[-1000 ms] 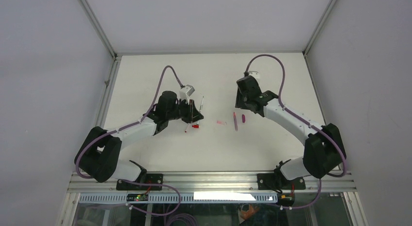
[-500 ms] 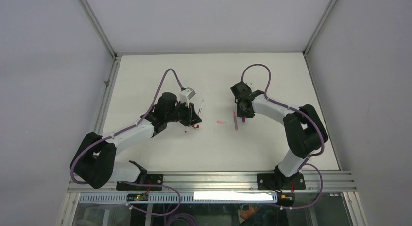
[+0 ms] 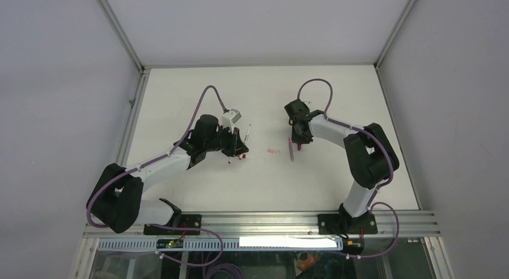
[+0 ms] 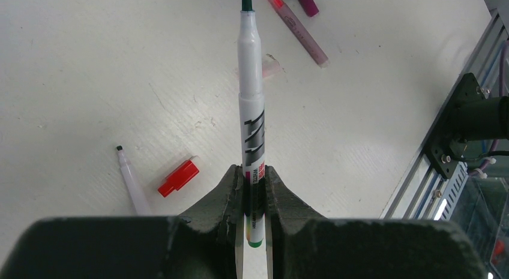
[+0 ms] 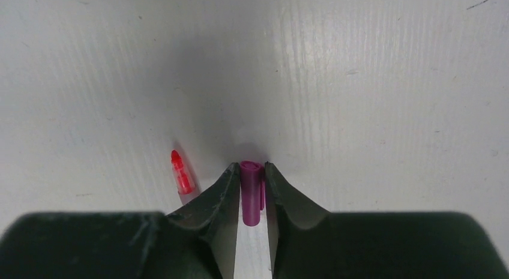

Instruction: Insert the pens into the pen caps

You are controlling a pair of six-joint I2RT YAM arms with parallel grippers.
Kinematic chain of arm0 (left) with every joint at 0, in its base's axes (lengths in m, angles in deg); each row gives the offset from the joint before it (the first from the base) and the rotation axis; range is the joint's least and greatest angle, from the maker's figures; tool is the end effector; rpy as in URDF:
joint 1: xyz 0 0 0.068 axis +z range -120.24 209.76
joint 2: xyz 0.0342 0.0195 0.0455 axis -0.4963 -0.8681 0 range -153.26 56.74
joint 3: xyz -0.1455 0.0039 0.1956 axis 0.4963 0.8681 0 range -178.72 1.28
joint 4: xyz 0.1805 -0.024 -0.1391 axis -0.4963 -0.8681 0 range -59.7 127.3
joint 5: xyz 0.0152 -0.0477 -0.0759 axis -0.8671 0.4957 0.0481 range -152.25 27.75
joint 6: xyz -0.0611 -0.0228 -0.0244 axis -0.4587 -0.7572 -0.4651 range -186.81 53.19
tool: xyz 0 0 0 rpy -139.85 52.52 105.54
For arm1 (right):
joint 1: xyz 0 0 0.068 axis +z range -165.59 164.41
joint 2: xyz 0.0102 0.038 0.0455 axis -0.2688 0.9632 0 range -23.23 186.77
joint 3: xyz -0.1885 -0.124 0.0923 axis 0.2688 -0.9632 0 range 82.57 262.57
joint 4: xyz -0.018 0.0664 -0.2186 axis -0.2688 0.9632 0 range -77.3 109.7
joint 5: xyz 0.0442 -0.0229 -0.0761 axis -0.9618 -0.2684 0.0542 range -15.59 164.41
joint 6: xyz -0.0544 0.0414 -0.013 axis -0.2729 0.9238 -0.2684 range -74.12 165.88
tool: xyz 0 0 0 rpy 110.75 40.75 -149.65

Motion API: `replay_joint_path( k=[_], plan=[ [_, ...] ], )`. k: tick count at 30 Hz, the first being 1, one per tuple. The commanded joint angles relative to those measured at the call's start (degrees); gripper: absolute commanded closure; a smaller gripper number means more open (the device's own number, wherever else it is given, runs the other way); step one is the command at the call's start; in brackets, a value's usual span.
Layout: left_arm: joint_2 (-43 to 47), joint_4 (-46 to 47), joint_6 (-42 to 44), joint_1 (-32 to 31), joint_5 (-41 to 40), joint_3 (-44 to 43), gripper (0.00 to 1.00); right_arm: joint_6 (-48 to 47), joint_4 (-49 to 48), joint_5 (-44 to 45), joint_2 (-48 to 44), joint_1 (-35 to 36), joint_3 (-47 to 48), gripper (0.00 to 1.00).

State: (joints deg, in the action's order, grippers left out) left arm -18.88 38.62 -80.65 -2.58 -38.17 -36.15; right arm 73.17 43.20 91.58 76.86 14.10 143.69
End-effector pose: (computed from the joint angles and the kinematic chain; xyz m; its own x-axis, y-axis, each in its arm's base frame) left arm 0.2114 -0.1612 0.1818 -0.6750 0.1688 -0.7182 0.6207 0.6562 -0.4291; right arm 0.2751 0.1376 0.1383 -0.8988 -0.0083 -0.4383 0.0323 0.9959 -0.0850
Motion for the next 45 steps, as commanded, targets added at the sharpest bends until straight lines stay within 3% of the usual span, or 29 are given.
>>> replay_joint_path(
  k=[1,4,11,18,24,32,45],
  plan=[
    [1.5,0.5,1.1,-0.8,-0.6,0.6,1.0,-0.4,-1.5,-1.3,2.2,-0.3,1.2,0.81],
    [1.5,0.4,1.1,-0.8,-0.7,0.6,1.0,-0.4,-1.3,-1.2,2.1,-0.4,0.9,1.0],
    [0.7,0.9,0.8,-0.8,-0.6,0.5,1.0,-0.3,-1.6,-0.8,0.9,-0.5,-0.2,1.0],
    [-1.2,6.6,-2.2,-1.6,0.4,2.1,1.0,0.1,-7.3,-3.0,-7.8,-0.4,-3.1,1.0],
    [-6.2,14.2,-6.3,-4.5,1.3,1.8,1.0,1.3,-13.0,-5.9,-17.8,0.4,-4.9,1.0],
    [-12.6,32.9,-16.7,-6.6,3.4,3.5,1.0,5.4,-24.8,-8.5,-27.9,2.5,-9.4,1.0],
    [-16.6,37.4,-18.2,-11.6,3.7,-0.2,1.0,7.3,-30.1,-10.7,-26.9,4.6,-8.0,1.0]
  ],
)
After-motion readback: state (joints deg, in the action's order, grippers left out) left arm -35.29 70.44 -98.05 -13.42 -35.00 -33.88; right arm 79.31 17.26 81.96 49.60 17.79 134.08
